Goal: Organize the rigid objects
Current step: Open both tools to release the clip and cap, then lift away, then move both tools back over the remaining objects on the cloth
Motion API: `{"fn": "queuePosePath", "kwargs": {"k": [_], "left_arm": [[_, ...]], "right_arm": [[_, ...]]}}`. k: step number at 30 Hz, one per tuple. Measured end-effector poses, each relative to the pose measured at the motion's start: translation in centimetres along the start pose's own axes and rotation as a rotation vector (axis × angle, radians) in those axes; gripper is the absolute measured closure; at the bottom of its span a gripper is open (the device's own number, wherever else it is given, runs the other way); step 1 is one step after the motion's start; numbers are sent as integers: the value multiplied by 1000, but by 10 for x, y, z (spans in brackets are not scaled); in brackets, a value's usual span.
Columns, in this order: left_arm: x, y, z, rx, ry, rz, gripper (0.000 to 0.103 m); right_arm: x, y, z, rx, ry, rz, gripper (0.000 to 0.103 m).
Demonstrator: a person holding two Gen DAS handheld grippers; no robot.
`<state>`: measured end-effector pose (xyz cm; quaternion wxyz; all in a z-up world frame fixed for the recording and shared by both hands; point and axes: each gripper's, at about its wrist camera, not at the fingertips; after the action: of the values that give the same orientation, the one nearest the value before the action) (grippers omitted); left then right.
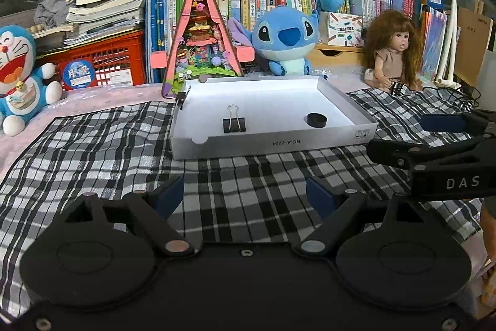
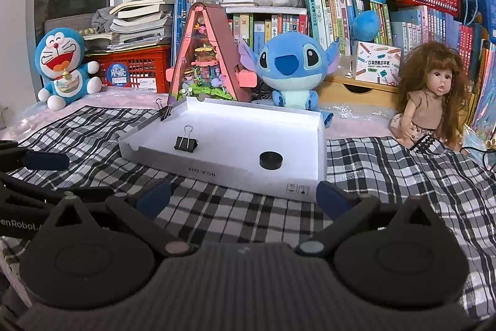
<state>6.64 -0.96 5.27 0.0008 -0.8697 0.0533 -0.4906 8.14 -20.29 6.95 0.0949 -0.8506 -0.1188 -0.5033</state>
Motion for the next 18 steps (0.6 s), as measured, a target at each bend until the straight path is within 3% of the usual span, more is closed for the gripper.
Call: {"fn": "queuePosePath", "kwargs": {"k": [18], "left_arm": [[-43,-3,-23,40,20,-19,17]], "right_arm": [[-44,-9,-32,-42,57,-1,0]]}}
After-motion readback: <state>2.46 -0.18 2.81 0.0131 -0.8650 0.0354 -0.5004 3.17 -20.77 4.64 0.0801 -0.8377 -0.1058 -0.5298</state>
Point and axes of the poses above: each gripper's, at about its wrist camera, not at the fingertips, and z roughly the way its jaws point, y to its right, x to its top, and after that the axes turned 6 degrees about x, right-handed
